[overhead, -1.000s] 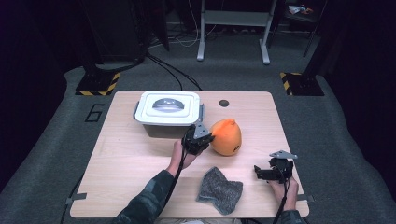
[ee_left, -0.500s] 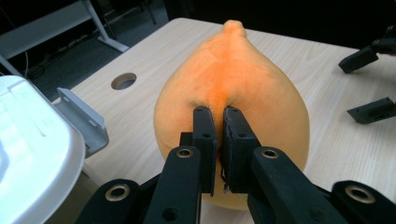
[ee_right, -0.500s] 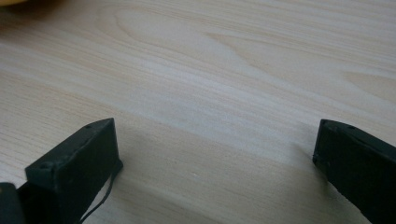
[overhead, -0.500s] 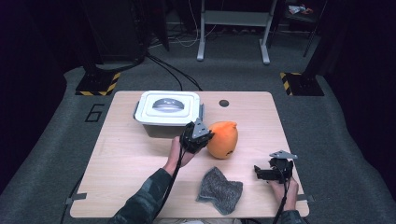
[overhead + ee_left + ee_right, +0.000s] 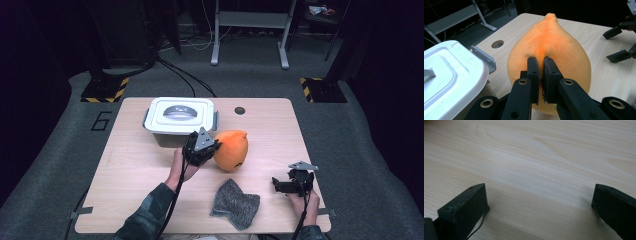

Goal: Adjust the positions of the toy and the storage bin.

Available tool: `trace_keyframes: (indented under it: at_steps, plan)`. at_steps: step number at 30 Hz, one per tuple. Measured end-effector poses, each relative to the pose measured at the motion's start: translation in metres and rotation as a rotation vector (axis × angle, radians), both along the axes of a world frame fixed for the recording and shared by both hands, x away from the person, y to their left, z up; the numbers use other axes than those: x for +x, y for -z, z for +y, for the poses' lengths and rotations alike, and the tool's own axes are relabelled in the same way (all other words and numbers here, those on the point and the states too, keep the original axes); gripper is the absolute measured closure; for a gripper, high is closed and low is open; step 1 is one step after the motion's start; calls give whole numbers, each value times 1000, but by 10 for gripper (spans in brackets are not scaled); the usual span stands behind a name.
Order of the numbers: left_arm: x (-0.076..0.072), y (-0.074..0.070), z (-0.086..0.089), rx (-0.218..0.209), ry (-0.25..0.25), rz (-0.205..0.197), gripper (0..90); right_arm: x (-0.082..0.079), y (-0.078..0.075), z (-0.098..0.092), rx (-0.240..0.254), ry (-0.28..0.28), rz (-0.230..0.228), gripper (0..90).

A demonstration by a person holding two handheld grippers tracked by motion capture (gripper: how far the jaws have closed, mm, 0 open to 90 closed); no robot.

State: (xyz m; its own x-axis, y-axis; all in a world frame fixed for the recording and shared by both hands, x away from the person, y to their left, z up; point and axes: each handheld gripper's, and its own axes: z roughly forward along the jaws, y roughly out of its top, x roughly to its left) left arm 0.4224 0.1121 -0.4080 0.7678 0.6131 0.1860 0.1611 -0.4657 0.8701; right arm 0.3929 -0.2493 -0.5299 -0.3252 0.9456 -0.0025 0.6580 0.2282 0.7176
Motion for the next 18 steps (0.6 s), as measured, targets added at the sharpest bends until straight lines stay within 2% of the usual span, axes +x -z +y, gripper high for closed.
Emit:
trace_keyframes:
  at_steps: [9,18]
  plan:
    - [-15,-2,17,25,-9,-15,849,0,0,0,0,1,0,0]
    - [-31,-3,41,29,-33,-21,849,0,0,0,0,1,0,0]
